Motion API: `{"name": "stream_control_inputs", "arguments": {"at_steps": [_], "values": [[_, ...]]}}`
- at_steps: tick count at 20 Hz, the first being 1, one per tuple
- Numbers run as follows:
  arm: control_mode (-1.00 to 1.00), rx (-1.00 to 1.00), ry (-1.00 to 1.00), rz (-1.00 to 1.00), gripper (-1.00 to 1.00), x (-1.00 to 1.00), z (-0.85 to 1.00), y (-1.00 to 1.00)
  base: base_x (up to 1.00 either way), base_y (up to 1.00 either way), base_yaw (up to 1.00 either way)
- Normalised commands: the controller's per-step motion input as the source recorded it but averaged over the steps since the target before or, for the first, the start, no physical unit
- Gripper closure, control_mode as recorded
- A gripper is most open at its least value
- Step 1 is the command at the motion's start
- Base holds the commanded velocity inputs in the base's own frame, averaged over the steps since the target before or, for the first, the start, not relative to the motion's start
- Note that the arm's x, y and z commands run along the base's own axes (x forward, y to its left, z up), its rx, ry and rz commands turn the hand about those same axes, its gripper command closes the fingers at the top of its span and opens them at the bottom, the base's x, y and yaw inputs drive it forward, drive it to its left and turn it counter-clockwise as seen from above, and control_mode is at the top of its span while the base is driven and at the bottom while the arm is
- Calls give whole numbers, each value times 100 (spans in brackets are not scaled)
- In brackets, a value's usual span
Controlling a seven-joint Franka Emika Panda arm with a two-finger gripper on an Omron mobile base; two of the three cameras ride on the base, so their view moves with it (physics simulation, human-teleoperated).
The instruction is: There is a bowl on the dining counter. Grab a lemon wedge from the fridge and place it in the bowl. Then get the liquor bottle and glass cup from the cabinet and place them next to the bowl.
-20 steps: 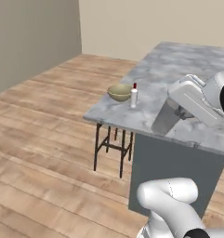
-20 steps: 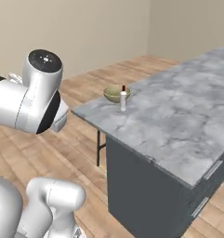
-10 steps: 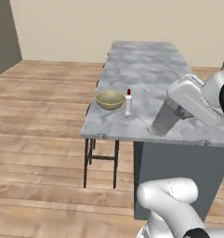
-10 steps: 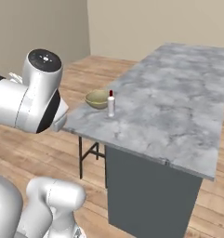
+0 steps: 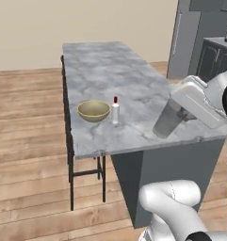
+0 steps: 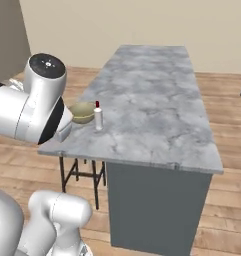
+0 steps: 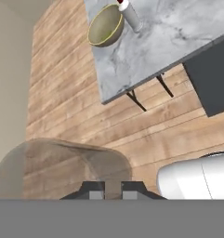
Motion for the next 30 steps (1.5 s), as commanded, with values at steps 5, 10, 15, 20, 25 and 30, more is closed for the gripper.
{"name": "stream_control_inputs", "arguments": {"at_steps": [5,10,15,20,25,30], "values": [[100,0,0,0,100,0,0,0,63,69,-40],[-100,-5,0,0,100,11,-11,9,29,36,-11],[-100,-13,0,0,100,58,-31,0,0,0,0],[-100,-16,0,0,100,95,-49,1,0,0,0],[-100,-20,3,0,100,81,-71,38,0,0,0],[-100,-11,8,3,100,86,-75,39,0,0,0]]}}
